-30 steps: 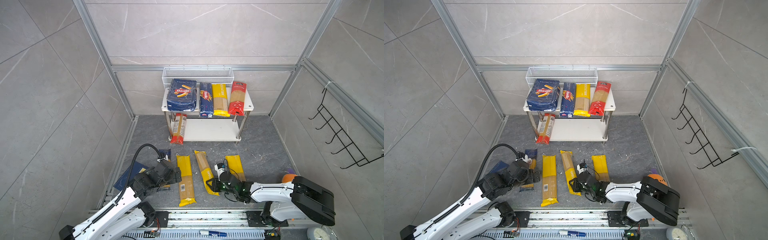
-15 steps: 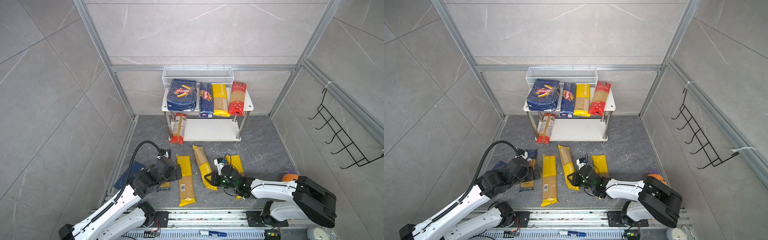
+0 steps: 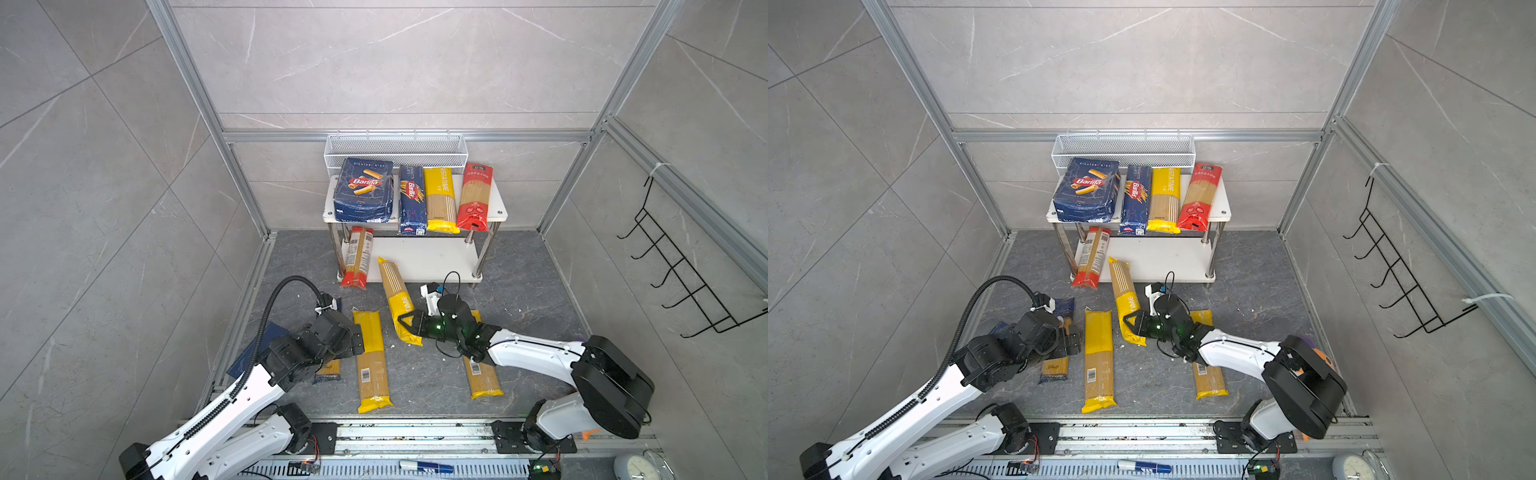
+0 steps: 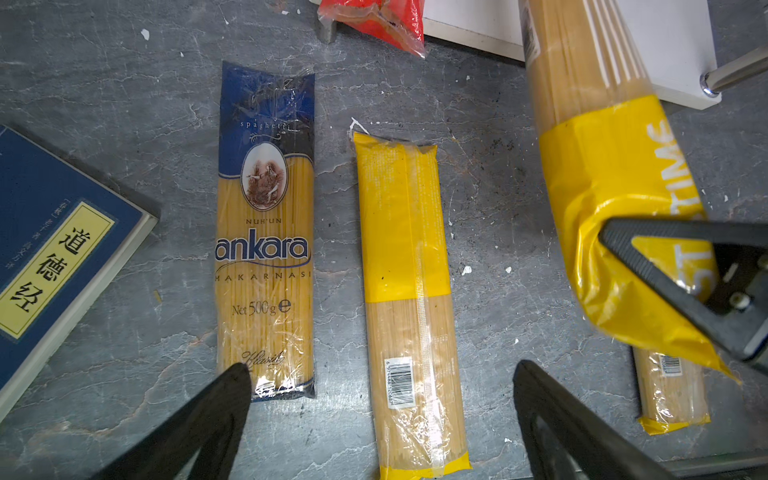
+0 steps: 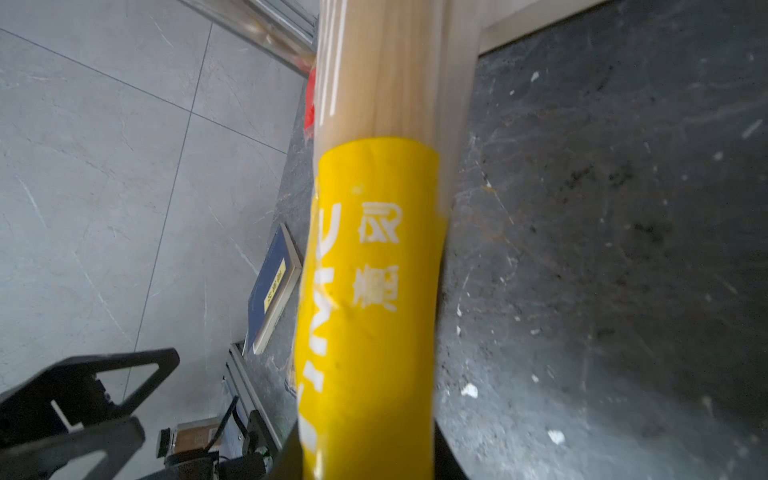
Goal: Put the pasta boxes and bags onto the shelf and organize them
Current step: 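Lift the PASTATIME bag with the right gripper toward the lower shelf, then stand the PASTATIME bag beside the red-and-white bag, open right gripper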
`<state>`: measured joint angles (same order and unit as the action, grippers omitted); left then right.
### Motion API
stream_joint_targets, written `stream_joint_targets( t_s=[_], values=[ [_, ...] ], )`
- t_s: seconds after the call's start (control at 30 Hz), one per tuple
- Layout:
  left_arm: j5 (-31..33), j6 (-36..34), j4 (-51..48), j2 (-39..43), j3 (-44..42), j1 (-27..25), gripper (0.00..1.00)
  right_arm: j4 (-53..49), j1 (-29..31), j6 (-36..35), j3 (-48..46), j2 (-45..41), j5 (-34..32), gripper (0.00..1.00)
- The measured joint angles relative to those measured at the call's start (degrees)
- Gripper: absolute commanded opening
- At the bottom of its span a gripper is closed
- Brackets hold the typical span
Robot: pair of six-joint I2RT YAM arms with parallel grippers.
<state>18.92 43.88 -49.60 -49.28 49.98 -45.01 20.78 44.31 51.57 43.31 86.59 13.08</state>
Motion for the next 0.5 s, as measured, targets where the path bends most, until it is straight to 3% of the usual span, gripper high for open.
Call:
stream_joint_targets(
  t_s=[0.5],
  values=[
    [0.1, -4.3, 0.3, -3.6, 2.8, 3.1, 1.00, 0.9, -9.1, -1.5, 27.2, 25.3, 3.4, 0.22]
  ],
)
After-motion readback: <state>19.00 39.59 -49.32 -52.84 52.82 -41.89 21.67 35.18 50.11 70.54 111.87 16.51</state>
